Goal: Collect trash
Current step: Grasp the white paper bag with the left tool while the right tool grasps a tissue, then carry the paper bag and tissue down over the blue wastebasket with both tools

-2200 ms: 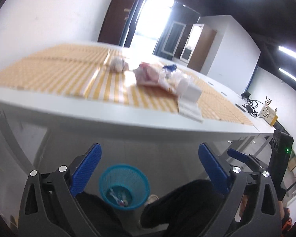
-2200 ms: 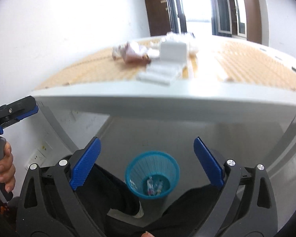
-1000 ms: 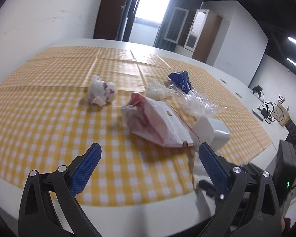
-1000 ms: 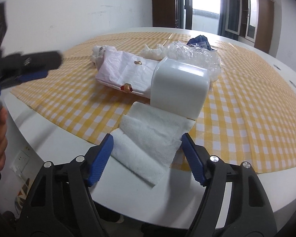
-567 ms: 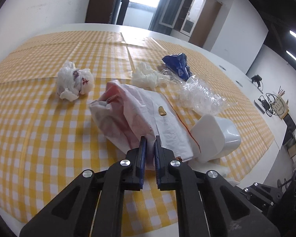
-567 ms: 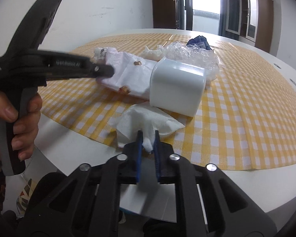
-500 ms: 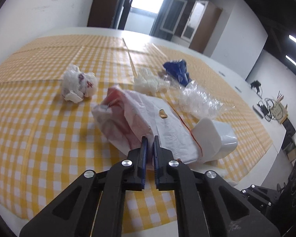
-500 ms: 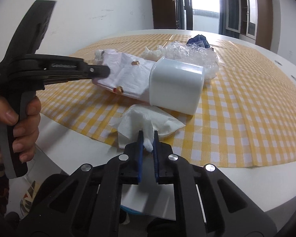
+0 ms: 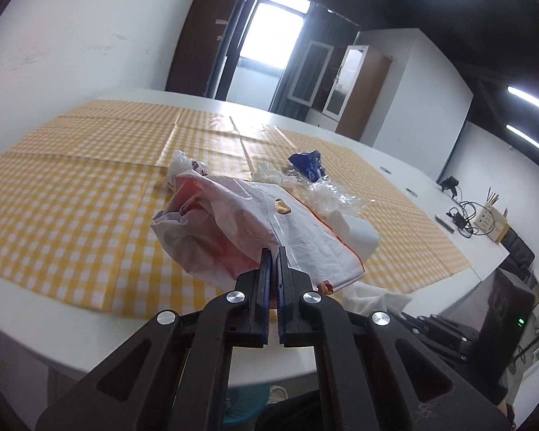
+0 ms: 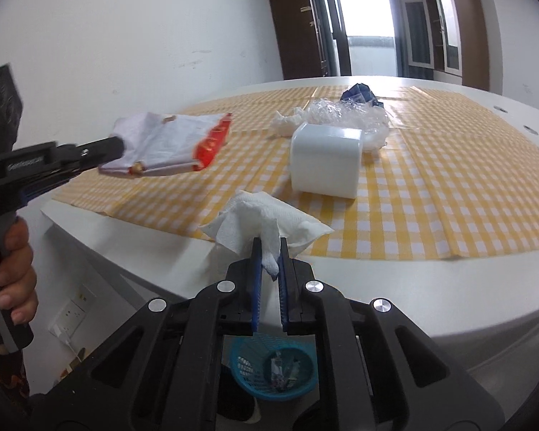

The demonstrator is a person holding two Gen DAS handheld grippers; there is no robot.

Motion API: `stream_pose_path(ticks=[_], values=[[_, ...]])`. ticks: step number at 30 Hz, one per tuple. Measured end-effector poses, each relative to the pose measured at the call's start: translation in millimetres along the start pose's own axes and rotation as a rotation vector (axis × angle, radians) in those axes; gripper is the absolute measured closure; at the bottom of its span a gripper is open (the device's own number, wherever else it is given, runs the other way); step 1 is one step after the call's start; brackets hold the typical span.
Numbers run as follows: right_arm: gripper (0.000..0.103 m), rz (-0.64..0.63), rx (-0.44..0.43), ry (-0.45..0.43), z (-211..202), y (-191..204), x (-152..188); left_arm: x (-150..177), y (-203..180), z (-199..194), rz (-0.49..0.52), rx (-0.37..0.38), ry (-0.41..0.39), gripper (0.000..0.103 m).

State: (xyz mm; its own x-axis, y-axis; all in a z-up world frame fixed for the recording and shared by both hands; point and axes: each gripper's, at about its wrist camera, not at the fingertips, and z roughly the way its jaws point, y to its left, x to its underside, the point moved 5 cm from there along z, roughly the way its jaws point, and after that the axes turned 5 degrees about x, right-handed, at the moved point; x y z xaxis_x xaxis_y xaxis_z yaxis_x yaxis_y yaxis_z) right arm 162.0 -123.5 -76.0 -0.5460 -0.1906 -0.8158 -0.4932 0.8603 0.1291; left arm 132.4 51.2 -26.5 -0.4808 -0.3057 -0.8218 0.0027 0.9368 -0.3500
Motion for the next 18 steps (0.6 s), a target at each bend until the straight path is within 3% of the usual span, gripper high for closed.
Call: stream_pose_path(ticks=[7,18], values=[[0.096,-0.024,0.006,-0.001,-21.1,7.3,19.4,52.7,-5.8,-48.6,0.015,-0.027,0.003,0.101],[0.096,-0.060,-0.002,0.055,-52.4,15.1,60.8,93.8,-26.1,-100.9,0.077,-0.025,0.033,0.101]])
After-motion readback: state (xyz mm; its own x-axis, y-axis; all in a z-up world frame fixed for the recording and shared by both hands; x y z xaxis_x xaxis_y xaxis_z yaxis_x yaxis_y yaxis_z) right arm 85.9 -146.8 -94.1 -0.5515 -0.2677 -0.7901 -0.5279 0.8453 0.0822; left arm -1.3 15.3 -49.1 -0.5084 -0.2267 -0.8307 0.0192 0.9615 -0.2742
